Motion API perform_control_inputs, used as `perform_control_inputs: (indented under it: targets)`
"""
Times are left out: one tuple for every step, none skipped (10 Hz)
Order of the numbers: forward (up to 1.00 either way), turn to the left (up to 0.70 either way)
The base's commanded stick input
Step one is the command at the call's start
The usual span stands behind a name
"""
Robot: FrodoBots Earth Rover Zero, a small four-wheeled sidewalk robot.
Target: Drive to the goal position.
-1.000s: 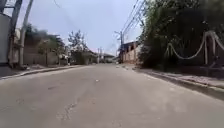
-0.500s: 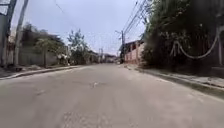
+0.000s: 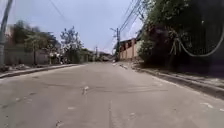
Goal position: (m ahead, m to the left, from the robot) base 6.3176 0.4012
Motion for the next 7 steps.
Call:
perform_control_inputs:
  targets:
    - [1.0,0.0]
    - [1.0,0.0]
    - [1.0,0.0]
    - [1.0,0.0]
    - [1.0,0.0]
    - [1.0,0.0]
    - [1.0,0.0]
